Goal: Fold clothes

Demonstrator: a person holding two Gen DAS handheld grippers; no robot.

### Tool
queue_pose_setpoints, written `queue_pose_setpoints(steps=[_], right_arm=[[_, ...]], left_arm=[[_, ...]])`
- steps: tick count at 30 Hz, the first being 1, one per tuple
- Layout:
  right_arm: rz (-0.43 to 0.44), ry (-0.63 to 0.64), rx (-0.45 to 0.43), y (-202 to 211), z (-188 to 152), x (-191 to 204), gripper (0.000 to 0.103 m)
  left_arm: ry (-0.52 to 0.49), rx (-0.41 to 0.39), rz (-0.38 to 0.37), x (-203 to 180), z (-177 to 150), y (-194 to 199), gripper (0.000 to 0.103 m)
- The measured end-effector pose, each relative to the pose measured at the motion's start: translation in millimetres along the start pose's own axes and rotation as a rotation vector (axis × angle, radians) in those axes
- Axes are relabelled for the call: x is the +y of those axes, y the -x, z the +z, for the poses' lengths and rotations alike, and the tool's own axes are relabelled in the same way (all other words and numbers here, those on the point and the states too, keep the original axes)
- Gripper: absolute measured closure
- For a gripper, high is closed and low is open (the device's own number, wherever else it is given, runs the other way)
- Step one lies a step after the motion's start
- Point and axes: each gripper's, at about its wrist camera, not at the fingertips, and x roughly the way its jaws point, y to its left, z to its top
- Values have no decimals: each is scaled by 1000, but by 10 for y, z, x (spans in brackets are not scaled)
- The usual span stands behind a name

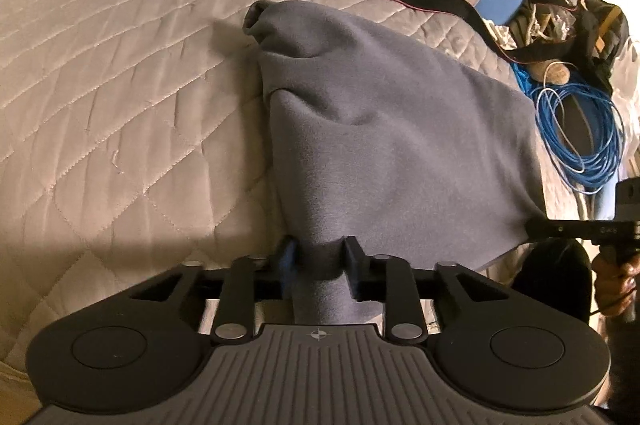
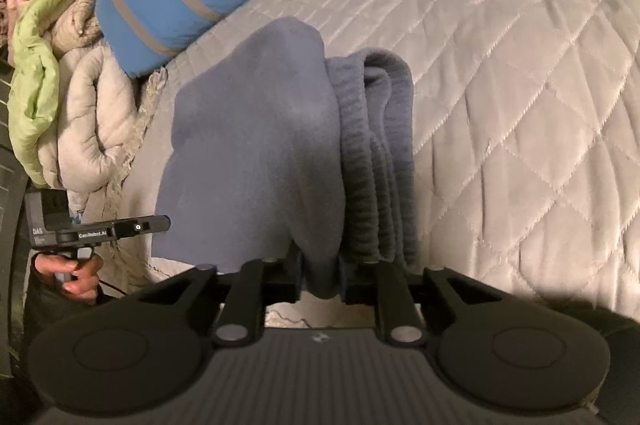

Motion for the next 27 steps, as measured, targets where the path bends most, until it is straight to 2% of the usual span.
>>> queue_pose_setpoints(steps=[1, 3, 7, 14, 18, 19, 20, 22, 24, 27], right_arm=[[8, 10, -25, 31, 4, 7, 47], [17, 23, -73, 104, 19, 5, 34], [15, 38, -158, 152, 133, 27, 30], [40, 1, -279, 4, 465, -2, 29], [49, -42, -302, -108, 606, -63, 29], [53, -50, -306, -128, 633, -76, 31], [56, -54, -306, -144, 652, -88, 38], [52, -80, -303, -154, 663, -129, 86], [69, -133, -304, -150, 662, -209, 91], [83, -187, -322, -136, 645, -290, 94]], left_arm=[[11, -15, -2, 14, 16, 21, 66], [32, -44, -6, 42, 48, 64, 60], [69, -87, -32, 55, 102, 86, 59], [57, -47, 26, 16, 142, -75, 59], [51, -43, 27, 43, 118, -99, 59], [44, -43, 30, 40, 111, -104, 59], [36, -42, 33, 36, 104, -110, 59], [10, -39, 44, 5, 81, -121, 59], [-14, -36, 57, -26, 56, -133, 59], [-20, -27, 63, -29, 53, -144, 58]])
